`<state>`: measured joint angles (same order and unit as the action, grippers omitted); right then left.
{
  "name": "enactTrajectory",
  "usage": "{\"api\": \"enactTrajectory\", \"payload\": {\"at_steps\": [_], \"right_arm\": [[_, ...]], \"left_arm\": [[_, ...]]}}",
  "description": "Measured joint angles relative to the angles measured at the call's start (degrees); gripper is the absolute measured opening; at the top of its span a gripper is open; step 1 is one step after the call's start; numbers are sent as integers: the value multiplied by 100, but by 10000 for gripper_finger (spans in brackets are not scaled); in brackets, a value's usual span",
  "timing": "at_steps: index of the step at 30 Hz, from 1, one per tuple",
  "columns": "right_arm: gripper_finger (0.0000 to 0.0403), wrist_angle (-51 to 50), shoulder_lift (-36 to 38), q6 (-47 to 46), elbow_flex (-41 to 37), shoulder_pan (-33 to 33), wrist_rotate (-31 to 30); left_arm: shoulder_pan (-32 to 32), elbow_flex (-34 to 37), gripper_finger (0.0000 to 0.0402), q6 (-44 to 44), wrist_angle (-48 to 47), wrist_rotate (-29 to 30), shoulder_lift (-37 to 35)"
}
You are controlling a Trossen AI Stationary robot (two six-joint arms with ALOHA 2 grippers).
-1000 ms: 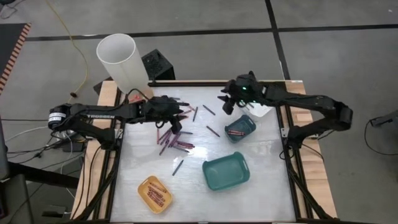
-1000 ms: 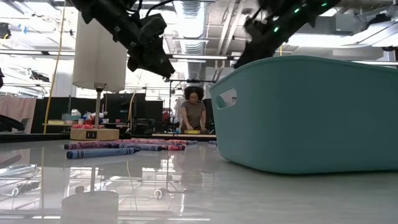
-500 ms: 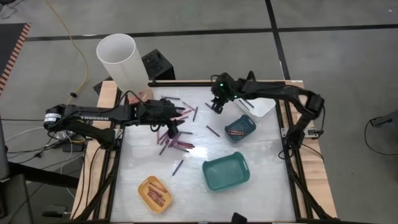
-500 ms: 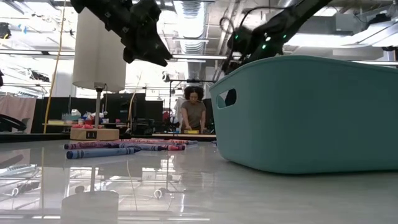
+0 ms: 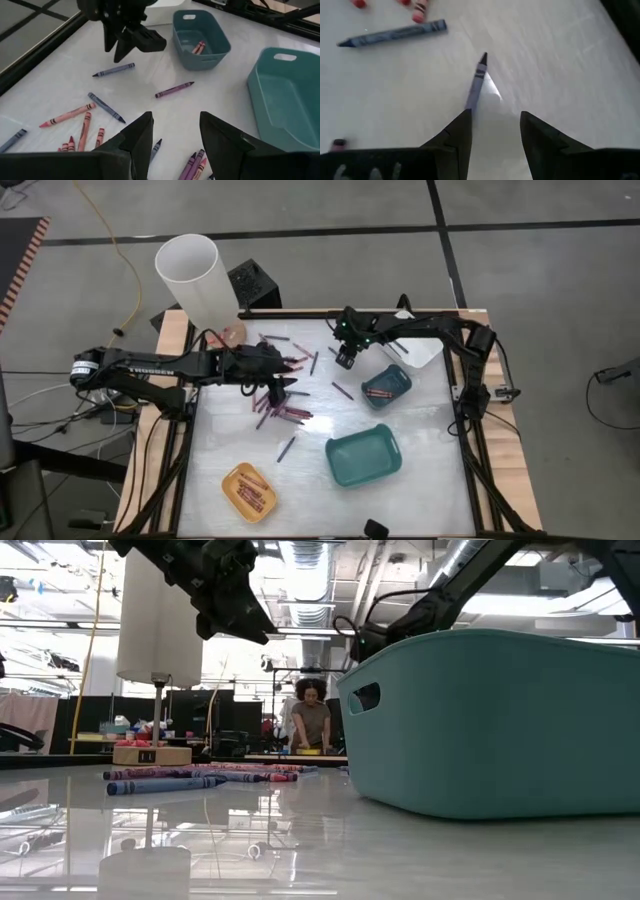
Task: Sort crayons
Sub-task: Put the blue crayon into the white bin
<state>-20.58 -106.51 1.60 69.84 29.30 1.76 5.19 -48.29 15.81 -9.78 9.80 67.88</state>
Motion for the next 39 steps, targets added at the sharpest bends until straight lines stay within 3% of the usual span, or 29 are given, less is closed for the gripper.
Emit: {"api": "enactTrajectory", "payload": {"at_steps": [16,28,33,39], "right_arm": [[159,81,-174,-76,-2,-289,107],[155,292,-489,-236,17,-376,-185],[107,186,-487,-504,17,-367,-195],[21,174,-495,-610,13,-365,-197]], "left_arm": [[2,2,151,8,-28,264,2],[-14,7,151,43,-252,374,2],[-76,7,151,122,-254,766,-10],[-111,69,151,142,-193,745,-123]]}}
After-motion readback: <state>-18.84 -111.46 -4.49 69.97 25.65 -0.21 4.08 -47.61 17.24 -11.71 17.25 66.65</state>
